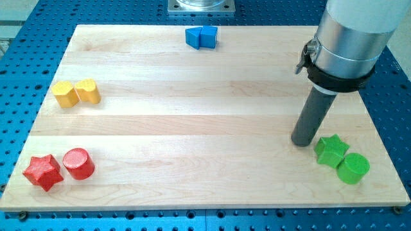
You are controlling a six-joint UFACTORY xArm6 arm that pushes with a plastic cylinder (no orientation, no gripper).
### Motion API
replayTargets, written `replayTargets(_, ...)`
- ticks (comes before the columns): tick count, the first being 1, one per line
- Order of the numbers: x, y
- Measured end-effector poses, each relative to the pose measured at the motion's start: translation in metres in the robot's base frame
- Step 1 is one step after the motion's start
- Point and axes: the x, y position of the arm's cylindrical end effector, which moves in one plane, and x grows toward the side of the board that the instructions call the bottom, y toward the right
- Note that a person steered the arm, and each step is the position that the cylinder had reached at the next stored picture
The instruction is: Point your arm between yellow blocks and red blocks
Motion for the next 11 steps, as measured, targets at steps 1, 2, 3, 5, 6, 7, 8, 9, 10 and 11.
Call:
replayTargets(1,-0.009,0.0)
replayTargets(2,-0.01,0.0)
replayTargets(3,-0.01,0.0)
replayTargets(5,-0.01,0.0)
replayTargets(6,-0.01,-0.001)
replayTargets(7,-0.033,-0.046)
replayTargets(8,-0.022,-0.129)
replayTargets(9,-0.022,-0.227)
replayTargets(10,-0.025,-0.323)
replayTargets(11,-0.047,-0.429)
